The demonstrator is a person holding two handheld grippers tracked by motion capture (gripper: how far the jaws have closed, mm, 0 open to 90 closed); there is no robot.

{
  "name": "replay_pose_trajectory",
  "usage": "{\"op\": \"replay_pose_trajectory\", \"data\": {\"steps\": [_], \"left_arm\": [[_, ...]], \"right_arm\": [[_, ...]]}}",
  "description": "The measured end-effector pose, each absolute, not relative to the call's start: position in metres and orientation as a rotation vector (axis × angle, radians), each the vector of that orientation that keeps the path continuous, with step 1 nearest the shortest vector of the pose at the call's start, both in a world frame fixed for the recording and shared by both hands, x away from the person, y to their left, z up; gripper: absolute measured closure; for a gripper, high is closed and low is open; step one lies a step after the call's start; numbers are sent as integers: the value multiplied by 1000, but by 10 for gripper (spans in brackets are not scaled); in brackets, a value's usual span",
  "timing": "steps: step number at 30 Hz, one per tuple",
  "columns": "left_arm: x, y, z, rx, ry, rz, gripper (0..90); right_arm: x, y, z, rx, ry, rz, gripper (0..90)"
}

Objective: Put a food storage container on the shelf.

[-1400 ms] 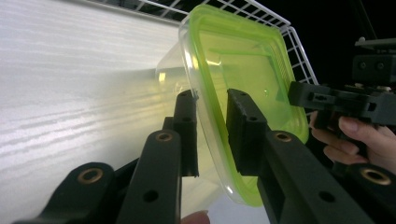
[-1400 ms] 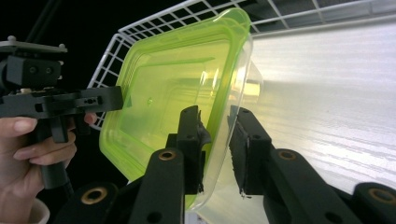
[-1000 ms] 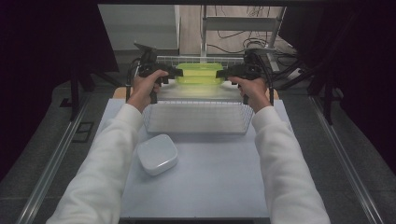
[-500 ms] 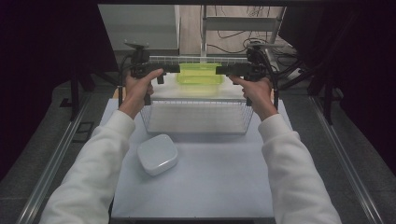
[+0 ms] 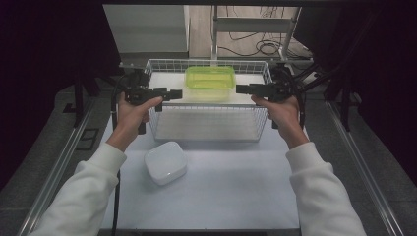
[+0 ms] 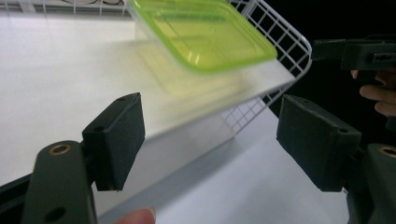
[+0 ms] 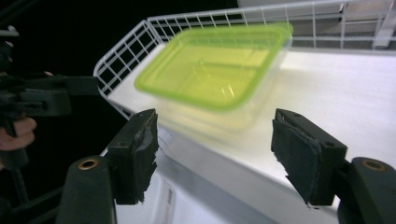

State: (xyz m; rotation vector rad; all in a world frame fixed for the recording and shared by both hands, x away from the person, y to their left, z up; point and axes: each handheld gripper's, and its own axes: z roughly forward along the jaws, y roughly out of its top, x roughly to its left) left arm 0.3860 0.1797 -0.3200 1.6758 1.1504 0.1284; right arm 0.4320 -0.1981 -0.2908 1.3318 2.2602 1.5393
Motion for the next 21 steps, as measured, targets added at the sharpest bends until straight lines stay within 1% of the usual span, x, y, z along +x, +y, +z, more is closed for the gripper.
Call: {"op": "replay_pose_trajectory", "data": {"steps": [2,3,4,5,6,7,8,9,10,11,14,15,16,17,19,20,21], "left_arm": [[369,183,-327,1688,1135,142,229],[369,183,-327,1688,1135,142,229],[361,184,-331,1693,1127,139,229],[350,186,-338,1701,1116,125,229],[350,186,-338,1701,1116,125,228],[337,189,-346,1715,1112,121,229],[337,189,-346,1715,1112,121,229],[324,192,-357,1730,1112,123,229],[324,192,-357,1730,1112,123,229],[312,195,-367,1745,1116,122,228],[301,197,-378,1761,1123,120,231],[292,197,-389,1780,1129,116,233],[292,197,-389,1780,1129,116,233],[283,197,-400,1811,1133,116,233],[276,197,-411,1836,1142,107,234],[276,197,-411,1836,1142,107,234],[269,198,-421,1849,1155,106,236]], "right_arm": [[419,-208,-299,1299,2270,1540,293],[419,-208,-299,1299,2270,1540,293],[406,-215,-308,1264,2276,1529,282],[402,-217,-311,1256,2277,1524,280],[402,-217,-311,1256,2277,1524,280],[388,-222,-321,1221,2286,1521,276],[388,-222,-321,1221,2286,1521,276],[377,-224,-331,1194,2300,1526,269],[371,-225,-337,1177,2309,1520,266],[363,-225,-344,1162,2319,1508,263],[353,-227,-354,1141,2331,1497,259],[342,-228,-366,1128,2349,1482,258],[342,-228,-366,1128,2349,1482,258],[334,-228,-376,1125,2368,1467,258],[325,-227,-390,1131,2412,1442,258],[325,-227,-390,1131,2412,1442,258],[317,-227,-406,1142,2448,1415,256]]}}
